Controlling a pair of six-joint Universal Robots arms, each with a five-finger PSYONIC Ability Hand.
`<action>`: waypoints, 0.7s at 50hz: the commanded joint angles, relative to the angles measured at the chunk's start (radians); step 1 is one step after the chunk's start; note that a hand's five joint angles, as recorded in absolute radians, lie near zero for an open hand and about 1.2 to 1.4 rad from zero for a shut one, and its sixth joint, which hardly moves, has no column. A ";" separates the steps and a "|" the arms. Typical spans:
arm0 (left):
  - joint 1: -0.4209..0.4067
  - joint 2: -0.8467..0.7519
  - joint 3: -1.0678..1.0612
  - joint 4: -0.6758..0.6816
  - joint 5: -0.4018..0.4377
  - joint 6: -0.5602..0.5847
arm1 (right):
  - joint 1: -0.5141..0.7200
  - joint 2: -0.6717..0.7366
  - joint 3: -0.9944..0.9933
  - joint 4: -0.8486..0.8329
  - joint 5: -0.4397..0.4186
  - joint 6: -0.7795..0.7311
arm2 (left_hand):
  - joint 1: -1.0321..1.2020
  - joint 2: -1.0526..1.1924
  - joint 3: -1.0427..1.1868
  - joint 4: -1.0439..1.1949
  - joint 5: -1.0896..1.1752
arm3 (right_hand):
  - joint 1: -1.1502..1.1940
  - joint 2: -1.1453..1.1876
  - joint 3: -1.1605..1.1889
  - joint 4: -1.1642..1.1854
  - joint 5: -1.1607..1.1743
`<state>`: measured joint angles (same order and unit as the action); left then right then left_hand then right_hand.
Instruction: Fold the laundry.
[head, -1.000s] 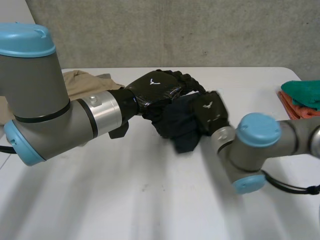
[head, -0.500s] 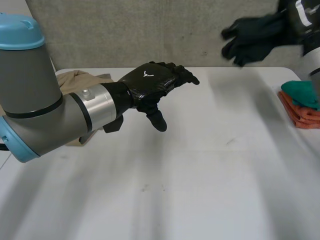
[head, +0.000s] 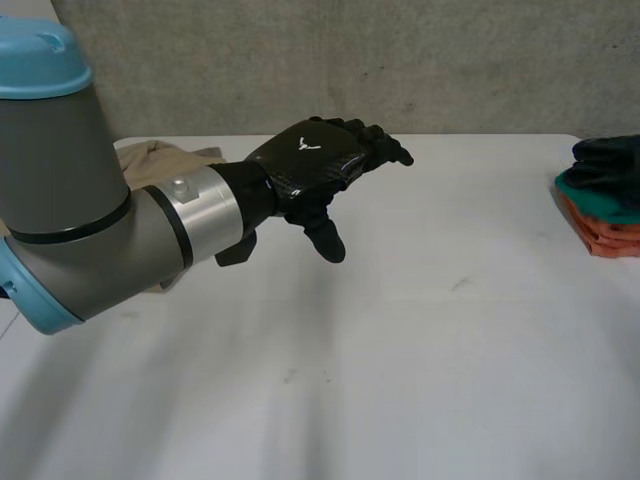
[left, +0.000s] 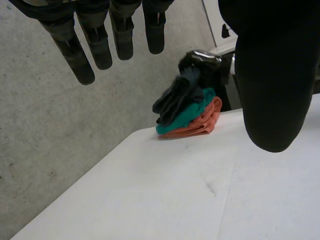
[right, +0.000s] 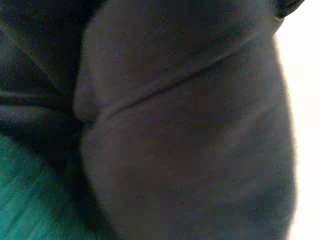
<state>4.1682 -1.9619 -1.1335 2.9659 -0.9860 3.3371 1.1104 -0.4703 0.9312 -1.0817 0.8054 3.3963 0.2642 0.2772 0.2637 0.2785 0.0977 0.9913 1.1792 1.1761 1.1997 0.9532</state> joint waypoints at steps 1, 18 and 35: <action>-0.017 -0.003 0.000 0.001 -0.029 0.002 | -0.038 0.024 0.084 -0.058 -0.095 -0.022 | 0.076 0.063 0.076 0.061 0.068 | 0.405 0.217 0.220 0.197 0.269; -0.031 0.008 0.000 0.001 -0.029 0.002 | -0.147 -0.275 0.326 0.121 -0.045 -0.032 | 0.076 0.063 0.076 0.061 0.068 | -0.817 -1.005 -1.002 -1.025 -0.953; -0.016 0.089 -0.006 0.008 -0.069 -0.004 | -0.400 -0.570 0.238 0.802 0.343 -0.653 | 0.093 0.080 0.094 0.079 0.085 | -0.817 -1.005 -1.002 -1.025 -0.953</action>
<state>4.1390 -1.9093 -1.1400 2.9663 -1.0201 3.3347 0.7474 -0.9914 1.3013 -0.4784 0.8582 2.9875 0.2642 0.2774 0.2637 0.2784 0.0979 0.2145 0.2216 0.2180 0.2406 0.0646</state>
